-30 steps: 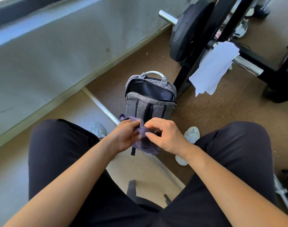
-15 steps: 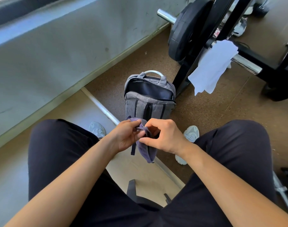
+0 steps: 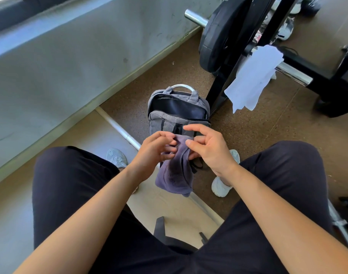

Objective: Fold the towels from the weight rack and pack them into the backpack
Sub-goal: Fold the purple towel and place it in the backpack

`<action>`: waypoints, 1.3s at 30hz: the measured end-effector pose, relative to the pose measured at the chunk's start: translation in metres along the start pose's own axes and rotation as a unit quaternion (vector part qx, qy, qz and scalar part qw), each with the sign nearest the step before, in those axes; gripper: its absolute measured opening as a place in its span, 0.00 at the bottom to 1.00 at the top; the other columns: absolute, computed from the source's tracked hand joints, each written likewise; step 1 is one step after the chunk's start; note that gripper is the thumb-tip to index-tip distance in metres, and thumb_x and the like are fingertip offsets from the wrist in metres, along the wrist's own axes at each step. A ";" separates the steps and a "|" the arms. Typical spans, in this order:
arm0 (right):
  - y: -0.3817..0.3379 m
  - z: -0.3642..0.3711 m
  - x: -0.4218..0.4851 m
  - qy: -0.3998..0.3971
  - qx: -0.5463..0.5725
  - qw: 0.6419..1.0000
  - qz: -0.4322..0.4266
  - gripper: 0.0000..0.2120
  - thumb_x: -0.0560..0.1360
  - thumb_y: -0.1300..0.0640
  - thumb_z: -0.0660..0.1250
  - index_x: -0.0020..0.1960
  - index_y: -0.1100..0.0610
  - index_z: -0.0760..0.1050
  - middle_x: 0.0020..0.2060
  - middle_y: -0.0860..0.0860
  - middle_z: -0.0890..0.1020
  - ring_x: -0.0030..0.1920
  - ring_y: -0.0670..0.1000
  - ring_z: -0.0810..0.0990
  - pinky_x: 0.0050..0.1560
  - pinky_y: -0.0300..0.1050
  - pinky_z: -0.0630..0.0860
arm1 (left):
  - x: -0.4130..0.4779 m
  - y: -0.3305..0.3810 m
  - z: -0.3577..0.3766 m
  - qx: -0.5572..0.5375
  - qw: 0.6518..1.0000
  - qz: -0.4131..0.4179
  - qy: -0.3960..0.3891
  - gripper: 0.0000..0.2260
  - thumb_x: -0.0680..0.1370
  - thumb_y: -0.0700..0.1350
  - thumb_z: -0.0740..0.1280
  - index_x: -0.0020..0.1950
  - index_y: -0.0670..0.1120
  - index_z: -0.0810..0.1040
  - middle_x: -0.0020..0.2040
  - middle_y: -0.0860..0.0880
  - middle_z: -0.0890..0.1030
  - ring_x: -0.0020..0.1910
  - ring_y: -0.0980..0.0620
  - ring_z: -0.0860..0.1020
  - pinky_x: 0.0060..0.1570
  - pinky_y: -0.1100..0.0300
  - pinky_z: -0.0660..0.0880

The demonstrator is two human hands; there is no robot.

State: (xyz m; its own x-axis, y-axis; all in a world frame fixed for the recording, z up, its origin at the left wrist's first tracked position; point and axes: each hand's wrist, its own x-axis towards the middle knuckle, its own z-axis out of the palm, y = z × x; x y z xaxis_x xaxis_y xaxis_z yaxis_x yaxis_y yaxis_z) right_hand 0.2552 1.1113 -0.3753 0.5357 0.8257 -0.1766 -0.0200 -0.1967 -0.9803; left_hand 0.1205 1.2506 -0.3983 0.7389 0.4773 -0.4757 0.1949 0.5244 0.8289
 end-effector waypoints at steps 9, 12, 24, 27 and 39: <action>-0.011 -0.008 -0.003 0.007 -0.006 1.000 0.003 0.11 0.77 0.70 0.68 0.51 0.56 0.84 0.41 0.53 0.88 0.41 0.51 0.87 0.44 0.43 0.84 | -0.011 -0.025 0.008 0.422 0.826 0.368 0.066 0.11 0.69 0.47 0.73 0.46 0.51 0.74 0.40 0.54 0.77 0.39 0.50 0.77 0.37 0.50 0.77; -0.015 -0.014 -0.003 -0.011 -0.072 0.997 -0.016 0.15 0.74 0.71 0.69 0.54 0.54 0.83 0.44 0.51 0.88 0.46 0.50 0.88 0.50 0.46 0.84 | -0.010 -0.028 0.013 0.427 0.825 0.351 0.116 0.13 0.69 0.49 0.74 0.48 0.52 0.73 0.41 0.56 0.77 0.39 0.53 0.78 0.38 0.51 0.78; -0.018 -0.025 0.001 0.057 -0.284 0.943 -0.161 0.04 0.74 0.58 0.76 0.46 0.56 0.82 0.46 0.48 0.79 0.44 0.46 0.79 0.44 0.35 0.75 | 0.006 -0.025 0.016 0.471 0.794 0.330 0.200 0.13 0.70 0.40 0.65 0.50 0.56 0.73 0.43 0.56 0.83 0.43 0.49 0.83 0.43 0.47 0.79; -0.015 -0.032 0.005 0.055 -0.203 0.970 -0.125 0.05 0.77 0.60 0.72 0.48 0.60 0.77 0.48 0.49 0.83 0.51 0.45 0.82 0.55 0.43 0.78 | 0.009 -0.024 0.011 0.463 0.809 0.307 0.194 0.14 0.70 0.36 0.64 0.48 0.54 0.70 0.40 0.53 0.81 0.39 0.46 0.81 0.40 0.47 0.79; -0.010 -0.023 0.004 0.046 -0.249 0.960 -0.119 0.06 0.75 0.58 0.74 0.45 0.58 0.77 0.33 0.47 0.80 0.34 0.43 0.77 0.39 0.32 0.72 | 0.000 -0.021 0.017 0.379 0.892 0.244 0.027 0.12 0.73 0.50 0.66 0.41 0.44 0.85 0.38 0.53 0.80 0.37 0.59 0.76 0.41 0.61 0.71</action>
State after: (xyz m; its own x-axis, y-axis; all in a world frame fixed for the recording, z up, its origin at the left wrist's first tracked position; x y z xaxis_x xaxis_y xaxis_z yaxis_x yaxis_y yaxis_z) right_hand 0.2770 1.1041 -0.3636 0.5474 0.8333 0.0774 0.5058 -0.2558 -0.8238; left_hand 0.1274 1.2273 -0.4101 0.8272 0.5618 -0.0004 0.2542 -0.3737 0.8920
